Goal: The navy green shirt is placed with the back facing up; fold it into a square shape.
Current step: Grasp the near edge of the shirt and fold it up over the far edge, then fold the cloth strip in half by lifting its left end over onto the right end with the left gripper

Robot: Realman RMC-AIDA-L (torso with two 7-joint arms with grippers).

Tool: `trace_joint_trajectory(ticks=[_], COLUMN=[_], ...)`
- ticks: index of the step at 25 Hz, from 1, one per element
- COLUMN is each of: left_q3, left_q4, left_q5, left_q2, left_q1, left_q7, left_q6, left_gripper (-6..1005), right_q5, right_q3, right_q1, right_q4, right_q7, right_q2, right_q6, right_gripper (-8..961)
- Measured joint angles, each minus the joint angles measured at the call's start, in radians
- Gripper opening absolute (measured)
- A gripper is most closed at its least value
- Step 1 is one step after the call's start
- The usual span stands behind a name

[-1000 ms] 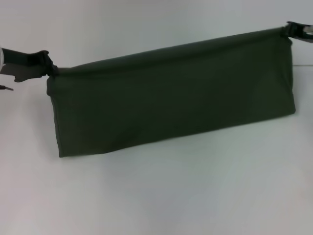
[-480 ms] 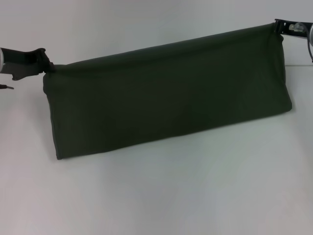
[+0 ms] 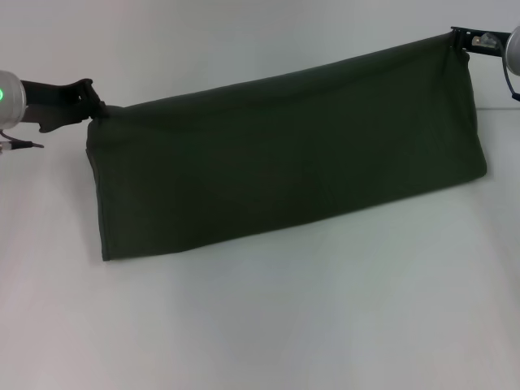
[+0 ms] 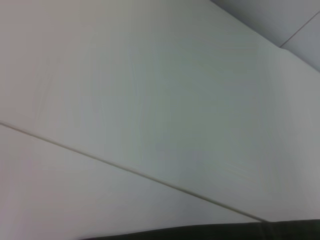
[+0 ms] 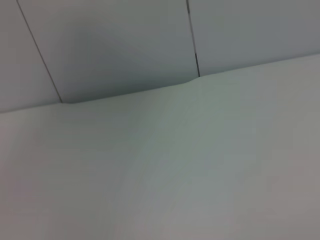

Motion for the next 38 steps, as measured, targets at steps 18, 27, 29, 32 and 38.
trace_joint_trajectory(ticks=[18, 27, 29, 32, 38], left_q3=[-0.014, -0.013, -0.013, -0.013, 0.0], left_q4=[0.109, -0.051, -0.097, -0.126, -0.184], left_q5=[-0.312, -0.638, -0.663, -0.673, -0.641], left_q2=[-0.069, -0.084, -0.086, -0.095, -0.099], left_q1=[0.154, 0.341, 0.361, 0.378, 0.382], left_q7=[0.086, 0.201, 0.219, 0.229, 0.233], left_q6=[0.126, 0.311, 0.321, 0.317, 0.239], left_gripper=[426, 651, 650, 648, 646], right_q5=[0.069, 0.446, 0.481, 0.497, 0.496], right_q3=[0.191, 0.25, 0.259, 0.27, 0.273], right_q1=[-0.151, -0.426, -0.457, -0.482, -0.484], right_q4=[-0.269, -0.259, -0.247, -0.229, -0.205], right_q7=[0.033, -0.04, -0.056, -0.073, -0.083], right_q2=[-0.062, -0.057, -0.051, -0.045, -0.054], right_q6=[-0.58, -0.978, -1.009, -1.02, -1.025], right_gripper=[509, 764, 811, 811, 810])
